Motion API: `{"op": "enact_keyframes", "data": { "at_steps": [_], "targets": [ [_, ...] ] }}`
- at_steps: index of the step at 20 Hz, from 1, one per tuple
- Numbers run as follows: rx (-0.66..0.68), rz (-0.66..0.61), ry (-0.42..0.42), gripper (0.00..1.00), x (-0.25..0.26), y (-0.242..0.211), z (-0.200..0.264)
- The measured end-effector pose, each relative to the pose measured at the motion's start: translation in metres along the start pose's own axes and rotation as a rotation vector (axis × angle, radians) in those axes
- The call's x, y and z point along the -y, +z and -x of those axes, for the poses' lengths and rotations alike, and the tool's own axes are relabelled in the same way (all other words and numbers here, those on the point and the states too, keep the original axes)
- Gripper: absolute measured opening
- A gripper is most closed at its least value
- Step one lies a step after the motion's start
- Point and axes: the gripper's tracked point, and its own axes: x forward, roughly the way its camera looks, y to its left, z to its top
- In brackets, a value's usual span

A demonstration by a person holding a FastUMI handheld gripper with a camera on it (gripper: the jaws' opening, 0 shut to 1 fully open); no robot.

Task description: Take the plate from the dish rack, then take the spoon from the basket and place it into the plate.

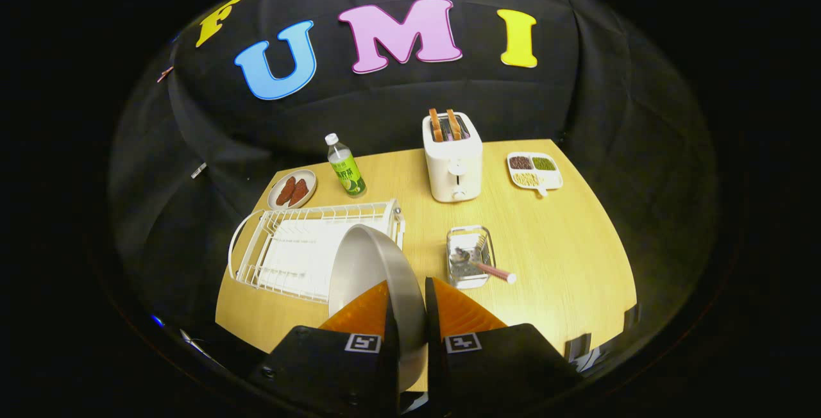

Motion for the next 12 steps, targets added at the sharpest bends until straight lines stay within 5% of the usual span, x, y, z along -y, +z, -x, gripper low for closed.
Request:
{"op": "enact_keyframes", "data": {
  "at_steps": [7,12],
  "targets": [
    [-0.179,-0.23,0.094,0.21,0.019,-0.108,0.017],
    [-0.192,-0.316,0.055,0.21,0.048,-0.133,-0.022]
  ]
}}
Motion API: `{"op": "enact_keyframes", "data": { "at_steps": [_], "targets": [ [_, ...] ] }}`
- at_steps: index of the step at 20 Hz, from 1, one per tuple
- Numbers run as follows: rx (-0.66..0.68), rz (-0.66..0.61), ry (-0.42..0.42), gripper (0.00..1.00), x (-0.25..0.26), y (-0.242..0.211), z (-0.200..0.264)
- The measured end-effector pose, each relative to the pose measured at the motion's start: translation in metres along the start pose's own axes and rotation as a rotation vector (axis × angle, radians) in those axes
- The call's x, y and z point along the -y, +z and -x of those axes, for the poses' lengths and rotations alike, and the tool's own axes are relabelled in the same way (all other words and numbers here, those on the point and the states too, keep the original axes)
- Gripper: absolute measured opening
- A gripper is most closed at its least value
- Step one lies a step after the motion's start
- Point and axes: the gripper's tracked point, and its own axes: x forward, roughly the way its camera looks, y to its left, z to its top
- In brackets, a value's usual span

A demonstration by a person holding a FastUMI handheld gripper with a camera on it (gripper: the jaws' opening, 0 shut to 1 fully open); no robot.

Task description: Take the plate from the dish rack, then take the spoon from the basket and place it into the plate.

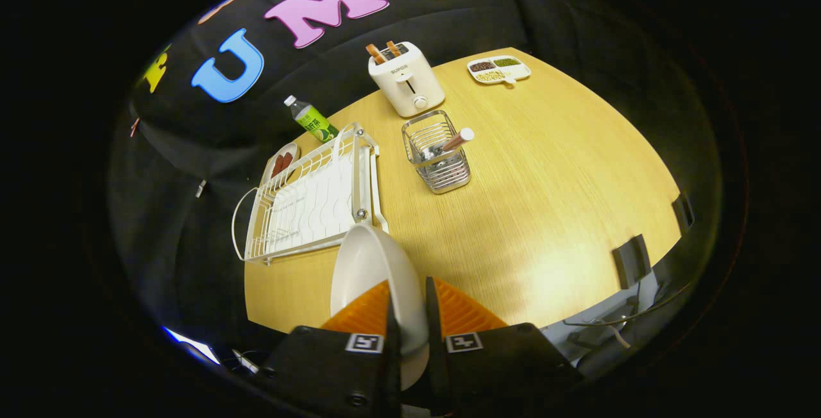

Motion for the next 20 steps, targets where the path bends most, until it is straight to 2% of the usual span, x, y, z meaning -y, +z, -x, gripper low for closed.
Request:
{"op": "enact_keyframes", "data": {
  "at_steps": [9,13,16,20],
  "targets": [
    [-0.087,-0.124,0.029,0.2,0.032,-0.026,-0.046],
    [-0.071,-0.14,0.042,0.22,0.037,-0.021,-0.051],
    [-0.072,-0.101,0.007,0.25,0.048,-0.017,-0.051],
    [-0.031,-0.088,-0.01,0.44,0.055,-0.003,-0.048]
  ]
}}
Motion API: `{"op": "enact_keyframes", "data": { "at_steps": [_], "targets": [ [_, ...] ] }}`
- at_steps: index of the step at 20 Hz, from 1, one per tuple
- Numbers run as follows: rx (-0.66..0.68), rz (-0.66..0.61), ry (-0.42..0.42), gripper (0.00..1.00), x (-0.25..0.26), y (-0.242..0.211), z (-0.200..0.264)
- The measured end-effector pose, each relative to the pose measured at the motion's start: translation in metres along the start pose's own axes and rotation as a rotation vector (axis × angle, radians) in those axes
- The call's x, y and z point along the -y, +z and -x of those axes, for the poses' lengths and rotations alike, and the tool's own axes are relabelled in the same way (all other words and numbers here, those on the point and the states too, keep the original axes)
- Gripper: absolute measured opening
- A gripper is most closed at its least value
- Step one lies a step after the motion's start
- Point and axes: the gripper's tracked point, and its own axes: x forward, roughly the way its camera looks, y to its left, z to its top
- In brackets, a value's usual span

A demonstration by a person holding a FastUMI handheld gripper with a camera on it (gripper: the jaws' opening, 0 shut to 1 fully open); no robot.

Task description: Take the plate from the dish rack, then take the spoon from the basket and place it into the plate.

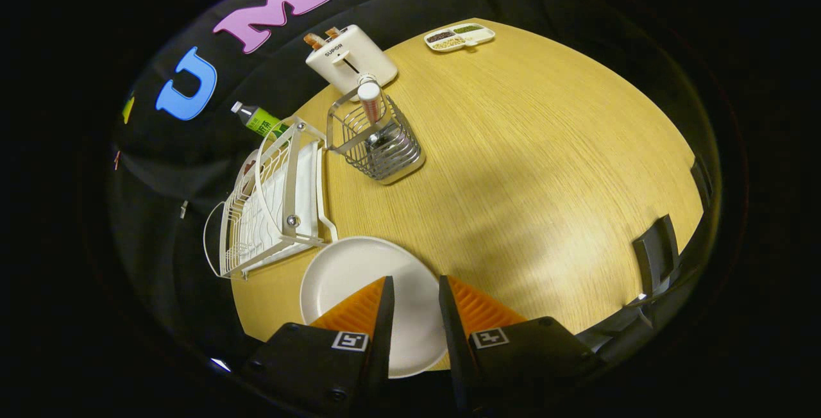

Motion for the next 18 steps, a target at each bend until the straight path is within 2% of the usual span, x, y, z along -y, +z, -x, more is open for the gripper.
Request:
{"op": "enact_keyframes", "data": {
  "at_steps": [1,2,3,6,8,13,18],
  "targets": [
    [0.011,0.007,-0.007,0.44,0.002,0.002,0.001],
    [0.021,0.023,-0.016,0.51,0.005,0.004,0.002],
    [0.032,0.048,-0.021,0.54,0.005,0.009,0.006],
    [0.1,0.168,-0.034,0.65,0.002,0.03,0.02],
    [0.164,0.255,-0.008,0.68,-0.012,0.05,0.032],
    [0.283,0.4,-0.005,0.67,-0.03,0.1,0.053],
    [0.301,0.452,0.051,0.67,-0.05,0.127,0.056]
  ]
}}
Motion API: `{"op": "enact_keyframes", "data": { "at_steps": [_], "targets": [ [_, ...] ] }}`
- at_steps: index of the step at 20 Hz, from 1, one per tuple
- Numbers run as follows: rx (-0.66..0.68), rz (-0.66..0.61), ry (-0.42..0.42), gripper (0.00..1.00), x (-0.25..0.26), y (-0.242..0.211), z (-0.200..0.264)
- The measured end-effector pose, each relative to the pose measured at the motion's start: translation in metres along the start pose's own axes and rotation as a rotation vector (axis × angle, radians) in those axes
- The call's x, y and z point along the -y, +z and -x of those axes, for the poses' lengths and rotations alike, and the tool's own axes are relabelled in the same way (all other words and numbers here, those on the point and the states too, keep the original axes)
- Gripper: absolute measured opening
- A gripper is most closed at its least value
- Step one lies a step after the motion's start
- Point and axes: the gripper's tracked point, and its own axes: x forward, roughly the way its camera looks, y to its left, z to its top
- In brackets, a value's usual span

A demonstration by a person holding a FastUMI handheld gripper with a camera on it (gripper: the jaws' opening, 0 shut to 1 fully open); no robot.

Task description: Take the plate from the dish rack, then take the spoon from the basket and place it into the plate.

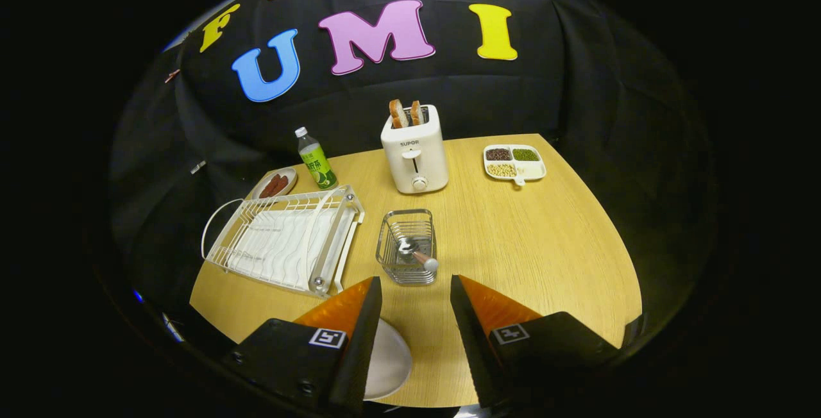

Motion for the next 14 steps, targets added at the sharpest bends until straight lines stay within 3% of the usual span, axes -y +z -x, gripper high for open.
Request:
{"op": "enact_keyframes", "data": {
  "at_steps": [14],
  "targets": [
    [-0.099,0.044,0.052,0.66,0.006,-0.003,-0.062]
  ]
}}
